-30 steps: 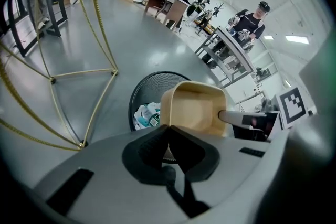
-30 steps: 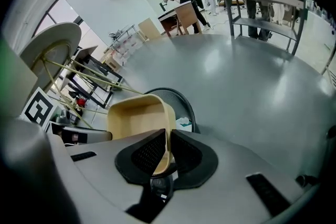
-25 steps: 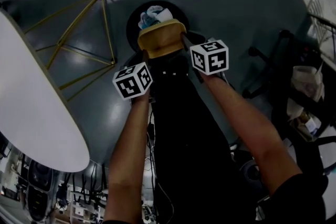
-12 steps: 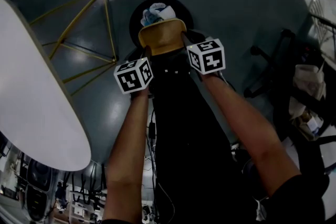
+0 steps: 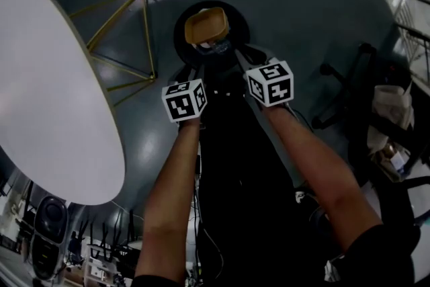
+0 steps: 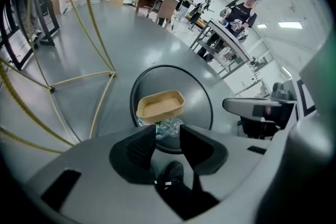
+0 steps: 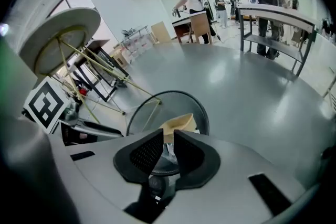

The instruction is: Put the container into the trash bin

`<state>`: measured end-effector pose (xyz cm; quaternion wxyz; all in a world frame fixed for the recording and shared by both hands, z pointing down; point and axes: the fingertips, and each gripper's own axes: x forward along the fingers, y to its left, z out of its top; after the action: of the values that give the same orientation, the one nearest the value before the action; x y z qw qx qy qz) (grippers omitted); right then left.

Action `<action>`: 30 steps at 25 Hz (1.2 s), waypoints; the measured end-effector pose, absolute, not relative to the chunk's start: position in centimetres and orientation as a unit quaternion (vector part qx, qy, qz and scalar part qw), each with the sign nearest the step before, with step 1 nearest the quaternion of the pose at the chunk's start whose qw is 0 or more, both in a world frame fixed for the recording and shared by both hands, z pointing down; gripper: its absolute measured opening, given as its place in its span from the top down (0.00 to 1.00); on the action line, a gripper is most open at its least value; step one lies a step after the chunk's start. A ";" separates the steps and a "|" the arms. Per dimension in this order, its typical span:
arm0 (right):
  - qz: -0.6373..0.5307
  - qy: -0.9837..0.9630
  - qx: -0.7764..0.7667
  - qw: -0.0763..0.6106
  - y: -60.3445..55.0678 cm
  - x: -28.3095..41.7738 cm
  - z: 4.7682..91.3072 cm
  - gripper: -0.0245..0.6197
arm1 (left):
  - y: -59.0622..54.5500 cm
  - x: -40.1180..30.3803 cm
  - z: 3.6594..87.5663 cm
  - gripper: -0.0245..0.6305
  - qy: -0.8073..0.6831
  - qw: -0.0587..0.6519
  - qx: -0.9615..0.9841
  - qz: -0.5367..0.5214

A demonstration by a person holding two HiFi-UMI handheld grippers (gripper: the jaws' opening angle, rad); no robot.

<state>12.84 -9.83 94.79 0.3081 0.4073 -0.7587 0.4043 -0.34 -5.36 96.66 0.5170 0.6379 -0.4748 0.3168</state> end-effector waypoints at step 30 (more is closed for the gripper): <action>0.249 -0.932 0.259 0.045 -12.6 6.5 40.1 0.89 | -16.0 1.9 40.9 0.96 -0.426 0.288 0.849 0.119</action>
<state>6.49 -12.62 40.11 0.0455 0.2590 -0.9321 0.2490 1.89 -15.95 40.93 0.2882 0.8491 -0.4265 0.1190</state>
